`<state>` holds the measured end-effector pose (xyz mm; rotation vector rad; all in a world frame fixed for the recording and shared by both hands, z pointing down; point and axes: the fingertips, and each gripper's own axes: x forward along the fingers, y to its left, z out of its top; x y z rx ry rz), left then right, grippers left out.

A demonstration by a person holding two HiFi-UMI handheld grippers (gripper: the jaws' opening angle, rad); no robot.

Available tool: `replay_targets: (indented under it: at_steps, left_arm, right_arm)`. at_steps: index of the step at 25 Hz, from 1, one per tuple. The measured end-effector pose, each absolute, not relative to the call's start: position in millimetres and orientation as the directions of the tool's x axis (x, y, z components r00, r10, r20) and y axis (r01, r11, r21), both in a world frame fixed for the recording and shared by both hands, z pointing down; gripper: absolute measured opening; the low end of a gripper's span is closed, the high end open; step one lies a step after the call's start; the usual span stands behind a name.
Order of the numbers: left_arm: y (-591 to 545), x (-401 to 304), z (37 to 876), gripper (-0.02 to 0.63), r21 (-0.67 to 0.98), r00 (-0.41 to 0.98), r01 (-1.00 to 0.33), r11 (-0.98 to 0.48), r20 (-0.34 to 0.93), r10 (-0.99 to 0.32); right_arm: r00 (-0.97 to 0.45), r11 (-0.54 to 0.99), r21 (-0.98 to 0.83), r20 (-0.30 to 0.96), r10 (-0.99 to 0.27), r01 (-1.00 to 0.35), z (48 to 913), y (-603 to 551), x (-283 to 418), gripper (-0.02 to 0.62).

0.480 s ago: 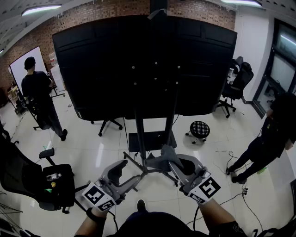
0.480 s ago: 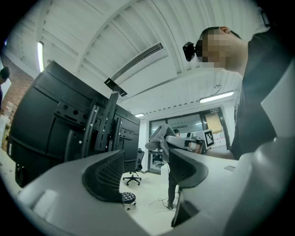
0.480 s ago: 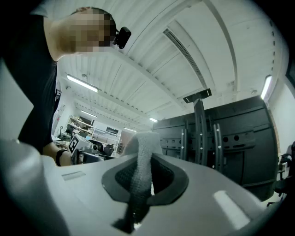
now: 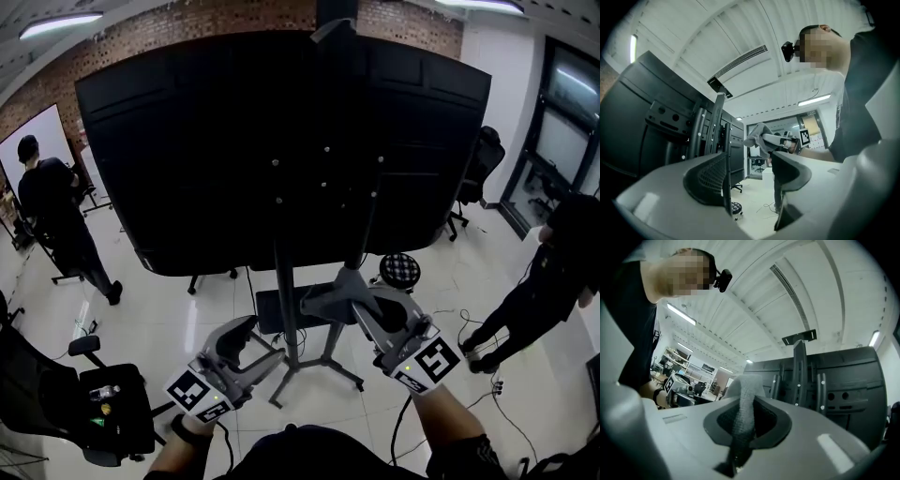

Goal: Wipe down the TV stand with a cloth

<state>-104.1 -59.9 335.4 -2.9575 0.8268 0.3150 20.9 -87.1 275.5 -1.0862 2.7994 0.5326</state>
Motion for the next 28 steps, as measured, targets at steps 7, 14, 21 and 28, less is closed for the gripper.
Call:
replay_targets:
  at_steps: [7, 14, 21, 28]
  left_arm:
    - [-106, -121, 304, 0.322, -0.071, 0.864, -0.472, -0.879, -0.237, -0.445]
    - [-131, -116, 265, 0.318, -0.128, 0.872, -0.452, -0.883, -0.272, -0.407]
    - [-152, -105, 218, 0.313, -0.223, 0.873, -0.458, -0.861, -0.293, -0.389]
    - [-177, -89, 170, 0.311, -0.3, 0.87, -0.474, -0.828, -0.303, -0.388]
  right_arm:
    - [-0.731, 0.605, 0.435, -0.221, -0.646, -0.667, 224, -143, 2, 0.017]
    - [-0.676, 0.454, 0.565, -0.273, -0.685, -0.688, 145, -198, 9, 0.017]
    - [-0.625, 0.319, 0.657, -0.299, -0.721, -0.683, 44, -249, 23, 0.017]
    - [-0.585, 0.194, 0.733, -0.324, -0.743, -0.652, -59, -285, 35, 0.017]
